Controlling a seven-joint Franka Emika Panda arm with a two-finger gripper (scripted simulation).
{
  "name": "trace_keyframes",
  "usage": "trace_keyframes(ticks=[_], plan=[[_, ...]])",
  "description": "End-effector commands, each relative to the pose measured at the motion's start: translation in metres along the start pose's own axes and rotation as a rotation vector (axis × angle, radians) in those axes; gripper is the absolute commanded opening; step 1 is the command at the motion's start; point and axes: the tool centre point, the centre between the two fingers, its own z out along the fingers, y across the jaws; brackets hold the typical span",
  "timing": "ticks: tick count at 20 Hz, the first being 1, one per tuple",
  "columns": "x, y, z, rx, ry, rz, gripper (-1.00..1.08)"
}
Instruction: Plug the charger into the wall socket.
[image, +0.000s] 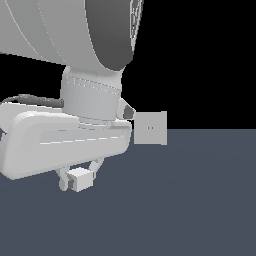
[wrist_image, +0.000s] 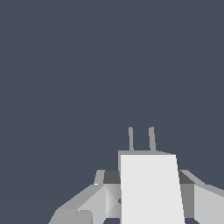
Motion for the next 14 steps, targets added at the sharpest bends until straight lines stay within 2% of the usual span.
trace_keyframes(ticks=[1, 7, 14], plan=[[0.000, 0.000, 0.000, 0.000, 0.000, 0.001, -1.00], [0.003, 0.006, -0.003, -0.011, 0.001, 0.041, -1.00], [0.011, 0.025, -0.011, -0.042, 0.004, 0.162, -1.00]])
